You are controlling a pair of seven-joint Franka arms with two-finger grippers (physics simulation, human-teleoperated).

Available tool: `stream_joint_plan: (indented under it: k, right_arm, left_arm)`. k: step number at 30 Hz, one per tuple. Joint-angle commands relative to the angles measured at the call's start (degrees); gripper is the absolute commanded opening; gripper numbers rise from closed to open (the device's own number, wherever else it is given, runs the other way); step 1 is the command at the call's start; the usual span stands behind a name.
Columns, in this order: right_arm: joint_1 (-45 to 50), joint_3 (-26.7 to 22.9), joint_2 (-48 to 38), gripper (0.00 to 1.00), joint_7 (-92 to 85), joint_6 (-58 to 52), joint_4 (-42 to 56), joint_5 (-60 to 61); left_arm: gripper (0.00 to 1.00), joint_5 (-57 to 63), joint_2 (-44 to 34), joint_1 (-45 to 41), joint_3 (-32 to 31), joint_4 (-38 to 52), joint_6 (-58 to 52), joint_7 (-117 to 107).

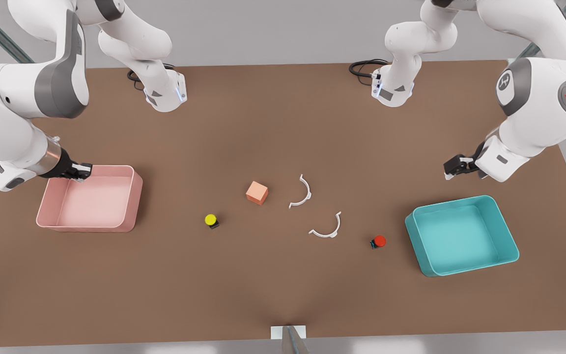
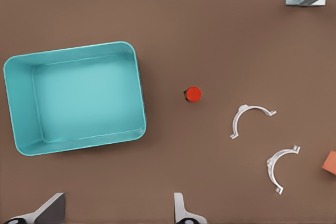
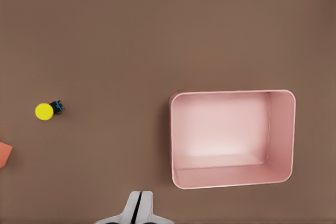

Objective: Place the red button in the blue storage box with the left arm, and place the yellow button in the pink storage box with the right arm

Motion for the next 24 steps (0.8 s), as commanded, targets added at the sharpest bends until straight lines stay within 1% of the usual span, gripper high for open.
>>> stream_joint_plan:
  k: [1, 2, 3, 4, 6, 7, 8, 10, 11, 12, 13, 15, 16, 18, 19, 20, 24]
  right_arm:
    - [0.4, 0.4, -0.1, 0.21, 7.3, -0.3, 0.0, -0.4]
    - [-0.2, -0.3, 0.0, 0.50, -0.9, -0.2, 0.0, -0.4]
    - [0.1, -0.3, -0.1, 0.87, -4.6, -0.2, 0.1, -0.5]
    - [0.5, 0.1, -0.1, 1.00, -3.5, -0.2, 0.1, -0.3]
    - [1.4, 0.6, 0.1, 1.00, -3.0, 0.7, 0.0, 0.1]
    - [3.9, 0.7, 2.4, 1.00, -3.0, 5.1, -0.8, 2.5]
    - [5.9, 0.7, 4.9, 1.00, -2.9, 7.9, -0.8, 2.5]
    - [13.0, 0.7, 13.3, 1.00, 1.3, 17.4, -0.3, 2.5]
    - [17.0, 0.7, 20.0, 1.00, 3.4, 27.8, 1.8, 2.3]
    - [19.7, 0.6, 26.1, 1.00, 4.1, 30.7, 8.1, 2.4]
    - [20.8, 0.0, 27.2, 1.00, 5.3, 30.6, 9.2, 2.2]
    - [21.2, 0.1, 27.1, 1.00, 5.1, 31.3, 6.3, 1.8]
    - [21.2, 0.2, 26.9, 1.00, 5.1, 31.5, 5.6, 1.8]
    - [20.4, 1.1, 25.5, 1.00, 5.0, 33.4, 0.9, 1.8]
    - [20.3, 1.1, 25.1, 1.00, 4.3, 33.5, 0.0, 1.9]
    - [19.8, 1.4, 23.5, 1.00, 3.9, 33.7, -3.2, 1.9]
    - [19.3, 2.5, 23.5, 1.00, 3.9, 33.8, -5.0, 1.9]
  left_arm:
    - [1.00, 0.2, 0.2, -0.1, 0.0, 0.1, 0.2, 3.7]
    - [1.00, 0.1, 2.1, -0.8, -1.1, 0.8, 0.4, 4.0]
    - [1.00, 0.1, 6.1, -5.5, -1.5, 0.8, 2.9, 3.7]
    - [1.00, -0.4, 9.2, -7.5, -1.6, -0.2, 9.1, 3.3]
    - [1.00, -0.2, 15.3, -10.5, -1.5, -2.6, 19.7, 2.5]
    - [1.00, -0.1, 17.4, -10.5, -1.5, -6.6, 27.3, 2.8]
    - [1.00, -0.1, 17.4, -10.4, -1.5, -11.2, 34.1, 2.8]
    - [1.00, -0.1, 22.6, -10.3, -1.4, -12.0, 44.5, 2.8]
    - [1.00, -0.1, 24.6, -10.1, -1.2, -12.0, 46.6, 2.8]
    - [1.00, -0.1, 25.5, -10.1, -1.1, -12.0, 46.7, 2.7]
    - [1.00, -0.1, 26.6, -10.1, -1.1, -12.0, 47.8, 2.8]
    - [1.00, 0.0, 28.3, -10.3, 0.9, -12.1, 48.1, 2.8]
    - [1.00, 0.0, 28.9, -10.2, 0.9, -12.0, 48.2, 2.8]
    - [1.00, 2.3, 30.2, -10.3, 1.9, -11.8, 49.0, 2.8]
    - [1.00, 2.3, 30.6, -10.3, 1.9, -11.8, 49.0, 2.8]
    - [1.00, 2.3, 31.6, -10.2, 1.9, -11.8, 49.1, 2.8]
    - [1.00, 2.4, 34.9, -10.3, 1.9, -10.5, 49.2, 2.7]
